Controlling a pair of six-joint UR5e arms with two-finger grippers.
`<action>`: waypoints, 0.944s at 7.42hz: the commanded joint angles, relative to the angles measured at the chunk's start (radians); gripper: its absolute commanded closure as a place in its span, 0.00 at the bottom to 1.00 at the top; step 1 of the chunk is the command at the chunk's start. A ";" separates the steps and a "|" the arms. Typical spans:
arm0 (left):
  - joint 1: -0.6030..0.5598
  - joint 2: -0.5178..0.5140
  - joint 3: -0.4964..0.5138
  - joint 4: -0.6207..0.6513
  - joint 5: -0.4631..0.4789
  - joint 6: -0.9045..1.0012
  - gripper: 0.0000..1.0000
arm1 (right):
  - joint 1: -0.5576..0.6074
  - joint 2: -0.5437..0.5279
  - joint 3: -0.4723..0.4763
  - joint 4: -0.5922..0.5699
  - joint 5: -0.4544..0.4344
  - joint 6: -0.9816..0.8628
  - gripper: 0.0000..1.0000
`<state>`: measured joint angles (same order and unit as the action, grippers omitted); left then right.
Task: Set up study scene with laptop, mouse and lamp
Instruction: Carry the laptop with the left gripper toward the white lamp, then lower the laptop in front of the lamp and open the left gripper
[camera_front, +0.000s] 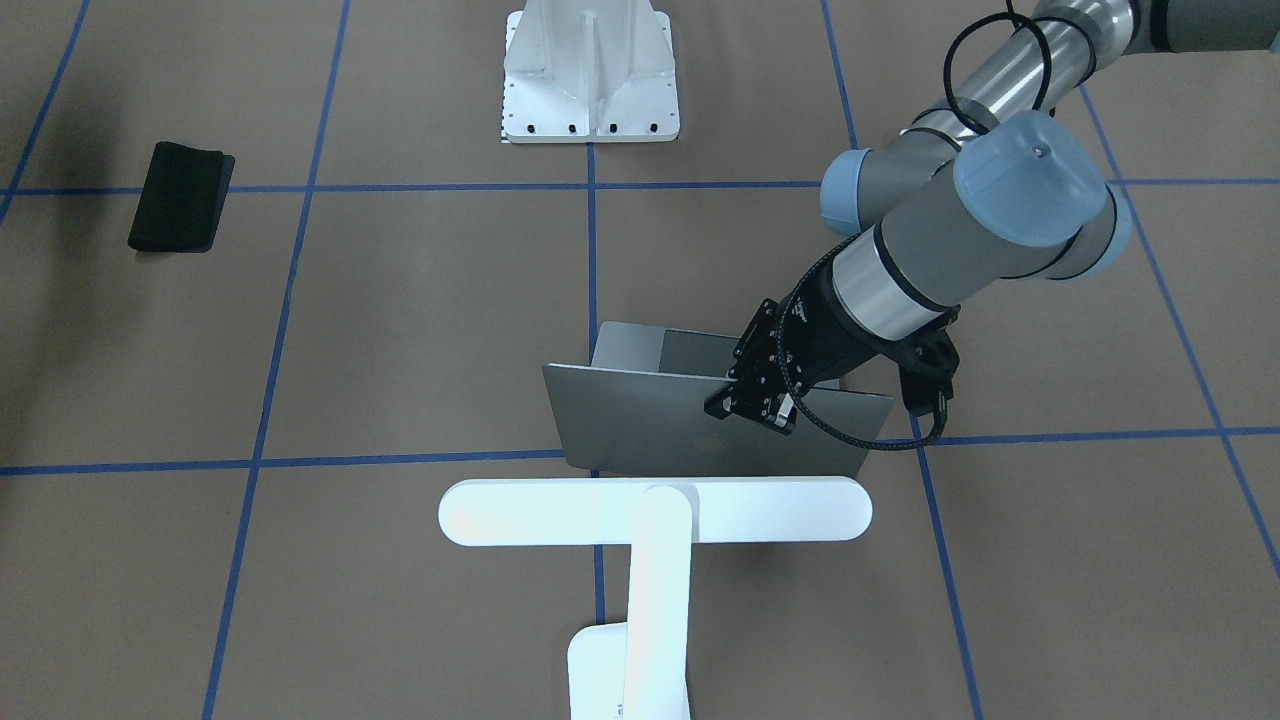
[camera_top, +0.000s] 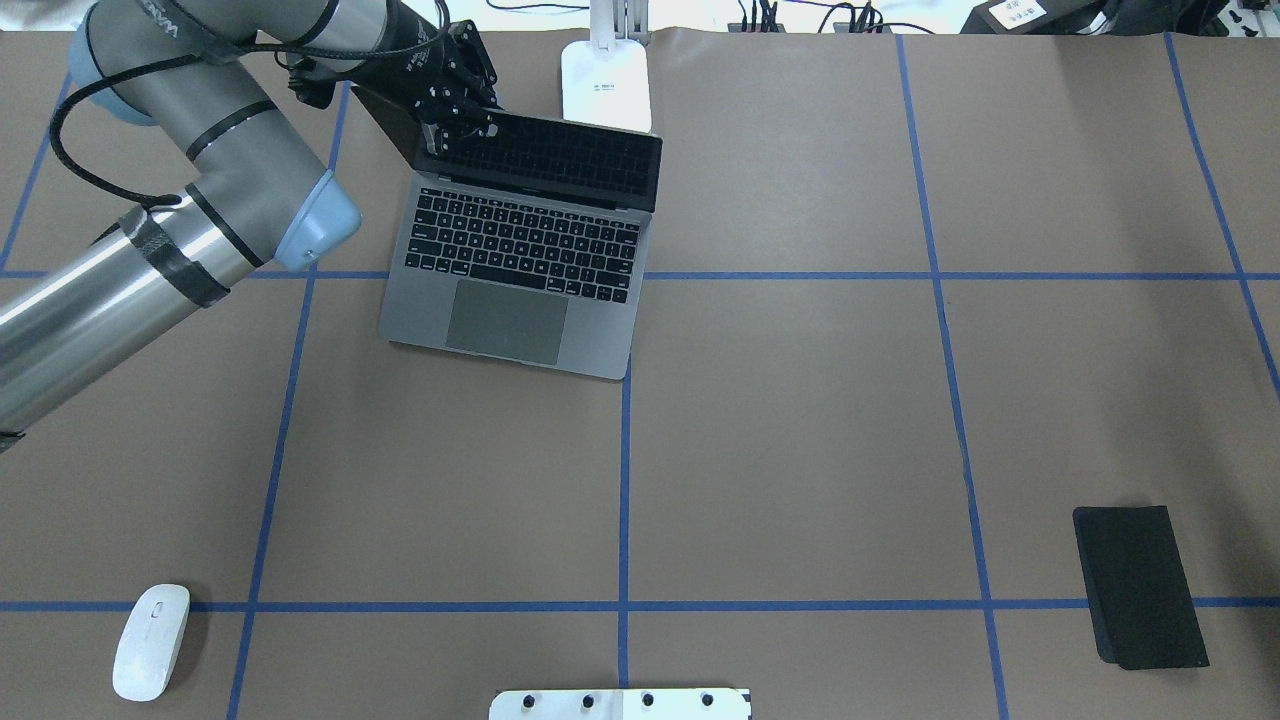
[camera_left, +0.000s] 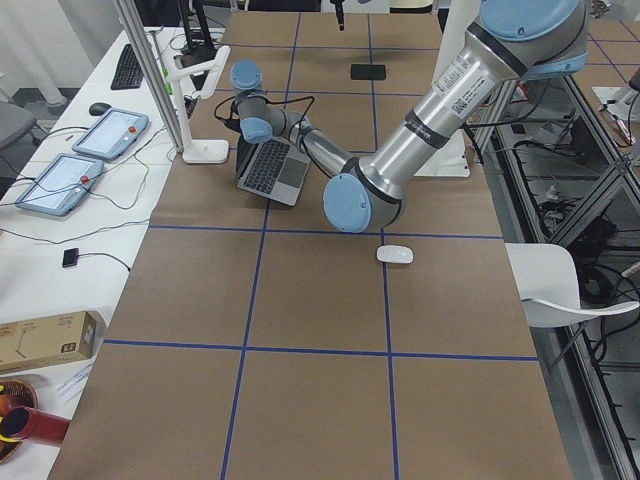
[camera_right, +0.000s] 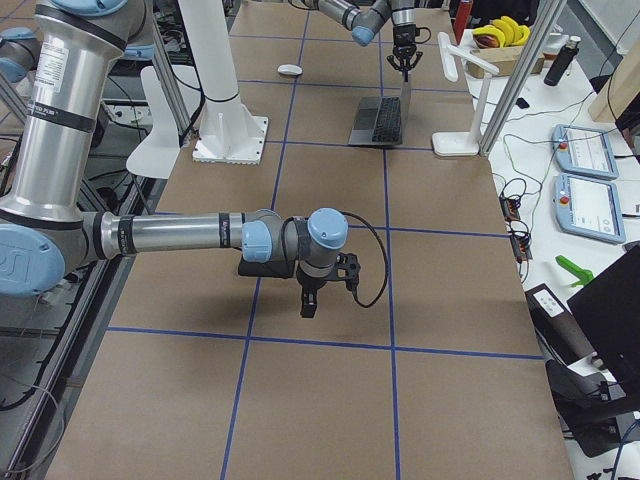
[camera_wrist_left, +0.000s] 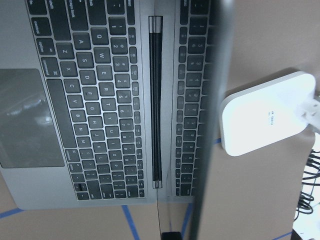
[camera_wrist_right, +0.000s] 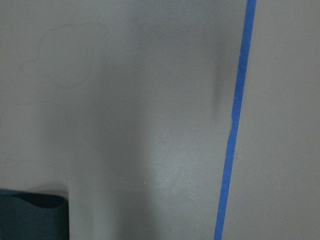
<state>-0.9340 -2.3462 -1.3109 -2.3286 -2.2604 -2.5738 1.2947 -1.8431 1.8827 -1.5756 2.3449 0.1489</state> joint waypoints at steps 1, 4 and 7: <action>0.006 -0.034 0.077 -0.072 0.083 -0.005 1.00 | 0.000 0.001 -0.007 0.000 0.002 0.000 0.00; 0.090 -0.087 0.101 -0.089 0.203 -0.095 1.00 | -0.002 0.002 -0.011 0.000 0.007 0.000 0.00; 0.181 -0.094 0.102 -0.109 0.332 -0.147 1.00 | -0.002 0.002 -0.011 0.000 0.004 0.000 0.00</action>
<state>-0.7873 -2.4394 -1.2100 -2.4294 -1.9795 -2.7013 1.2932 -1.8408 1.8712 -1.5753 2.3472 0.1488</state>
